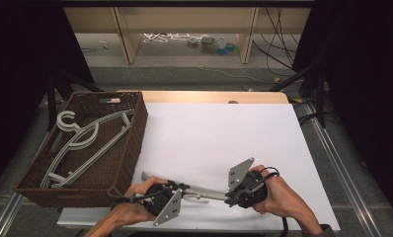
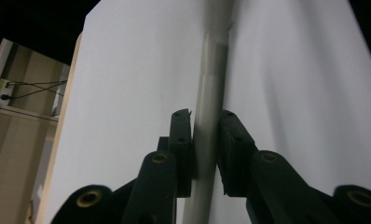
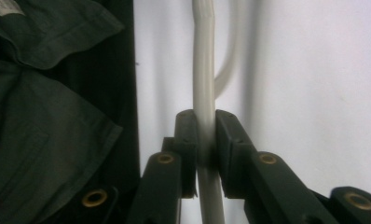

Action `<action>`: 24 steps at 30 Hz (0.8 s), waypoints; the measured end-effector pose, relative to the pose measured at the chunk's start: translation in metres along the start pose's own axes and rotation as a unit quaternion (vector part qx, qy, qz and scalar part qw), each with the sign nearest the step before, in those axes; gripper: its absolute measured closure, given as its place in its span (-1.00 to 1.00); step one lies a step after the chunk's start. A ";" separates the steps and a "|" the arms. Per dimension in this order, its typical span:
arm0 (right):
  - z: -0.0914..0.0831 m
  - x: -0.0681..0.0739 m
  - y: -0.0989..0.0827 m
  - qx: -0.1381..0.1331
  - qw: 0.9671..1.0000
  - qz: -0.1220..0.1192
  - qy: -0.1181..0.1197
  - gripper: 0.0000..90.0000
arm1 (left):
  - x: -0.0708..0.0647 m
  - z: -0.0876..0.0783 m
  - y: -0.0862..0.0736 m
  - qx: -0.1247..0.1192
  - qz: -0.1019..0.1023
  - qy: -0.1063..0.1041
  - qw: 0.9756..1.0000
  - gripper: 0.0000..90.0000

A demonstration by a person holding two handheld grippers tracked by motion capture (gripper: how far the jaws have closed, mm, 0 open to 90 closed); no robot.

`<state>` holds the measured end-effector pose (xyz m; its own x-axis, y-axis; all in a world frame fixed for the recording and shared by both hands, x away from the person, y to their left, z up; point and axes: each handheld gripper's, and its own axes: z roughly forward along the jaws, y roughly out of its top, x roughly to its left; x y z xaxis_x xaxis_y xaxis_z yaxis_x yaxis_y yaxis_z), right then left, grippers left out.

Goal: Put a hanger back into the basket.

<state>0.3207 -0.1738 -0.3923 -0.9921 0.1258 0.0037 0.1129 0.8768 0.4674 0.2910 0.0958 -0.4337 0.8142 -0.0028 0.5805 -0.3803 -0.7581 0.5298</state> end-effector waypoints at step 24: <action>-0.032 -0.022 -0.003 -0.223 0.941 0.182 -0.180 -0.55 | 0.032 -0.016 -0.011 0.021 -0.196 0.035 0.980 0.77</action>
<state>0.3405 -0.1936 -0.3654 -0.7999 0.5995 -0.0261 0.3282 0.4735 0.8173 0.3144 0.1149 -0.4109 0.8618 0.3375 0.3787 -0.0241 -0.7184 0.6952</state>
